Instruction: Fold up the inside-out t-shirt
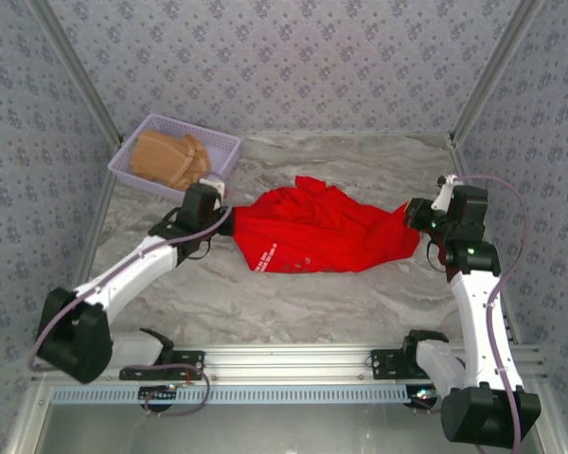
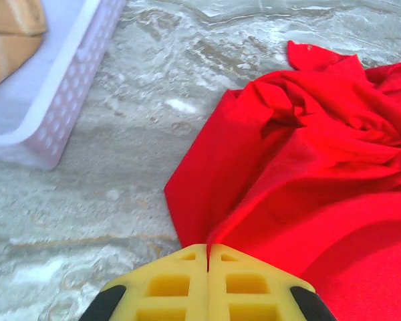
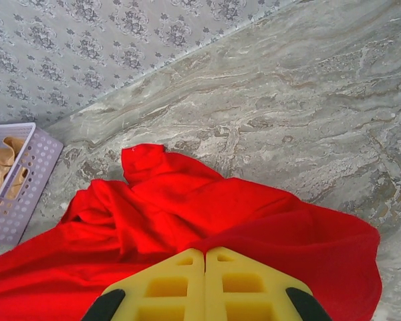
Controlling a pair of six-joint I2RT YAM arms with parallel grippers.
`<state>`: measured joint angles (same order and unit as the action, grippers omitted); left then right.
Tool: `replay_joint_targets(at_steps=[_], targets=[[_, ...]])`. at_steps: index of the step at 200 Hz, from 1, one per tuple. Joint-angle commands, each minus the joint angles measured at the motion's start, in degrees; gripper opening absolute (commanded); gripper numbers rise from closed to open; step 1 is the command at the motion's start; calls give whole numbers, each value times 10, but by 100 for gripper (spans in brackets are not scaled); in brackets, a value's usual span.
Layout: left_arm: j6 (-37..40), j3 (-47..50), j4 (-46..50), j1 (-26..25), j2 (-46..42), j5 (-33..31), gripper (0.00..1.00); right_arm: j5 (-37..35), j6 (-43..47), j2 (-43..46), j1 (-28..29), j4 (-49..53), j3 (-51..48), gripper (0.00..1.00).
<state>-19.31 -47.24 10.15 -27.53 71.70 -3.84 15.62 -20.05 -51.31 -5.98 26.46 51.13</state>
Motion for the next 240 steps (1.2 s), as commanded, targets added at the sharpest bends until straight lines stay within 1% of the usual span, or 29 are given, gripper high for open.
replay_joint_targets(at_steps=[1, 32, 39, 49, 62, 81, 102, 132, 154, 181, 192, 202, 215, 225, 240], targets=[[-41, 71, -28, 2, -37, 41, 1, -14, 9, 11, -2, 11, 2, 0], [-105, 174, -34, 2, -75, 114, 8, -31, 15, 36, -3, 37, -22, 0], [-110, 190, -38, 2, -83, 123, 11, -31, 15, 39, -3, 38, -27, 0], [-111, 201, -35, 2, -90, 124, 20, -35, 13, 38, -3, 35, -32, 0], [-111, 199, -30, 2, -93, 123, 26, -37, 13, 35, -2, 29, -36, 0], [-103, 181, -23, 2, -78, 125, 42, -28, 12, 31, -2, 29, -40, 0], [-78, 146, -8, 1, -34, 122, 51, -25, 11, 32, -2, 29, -41, 0], [-41, 105, 3, -7, 35, 98, 59, -18, 11, 28, -1, 27, -38, 0], [-24, 76, 14, -7, 85, 85, 60, -14, 11, 25, -1, 24, -37, 0], [5, 43, 24, -10, 125, 94, 61, -11, 11, 24, -1, 24, -37, 0], [22, 28, 34, -18, 133, 91, 66, -10, 11, 24, 0, 24, -37, 0], [34, 16, 42, -29, 138, 74, 71, -10, 11, 24, -1, 23, -37, 0], [51, 2, 57, -49, 147, 35, 75, -8, 11, 24, -1, 22, -37, 0], [60, -17, 74, -58, 161, -7, 76, -7, 11, 24, 0, 20, -38, 0], [68, -44, 98, -66, 189, -48, 76, -3, 11, 22, 0, 17, -40, 0]])
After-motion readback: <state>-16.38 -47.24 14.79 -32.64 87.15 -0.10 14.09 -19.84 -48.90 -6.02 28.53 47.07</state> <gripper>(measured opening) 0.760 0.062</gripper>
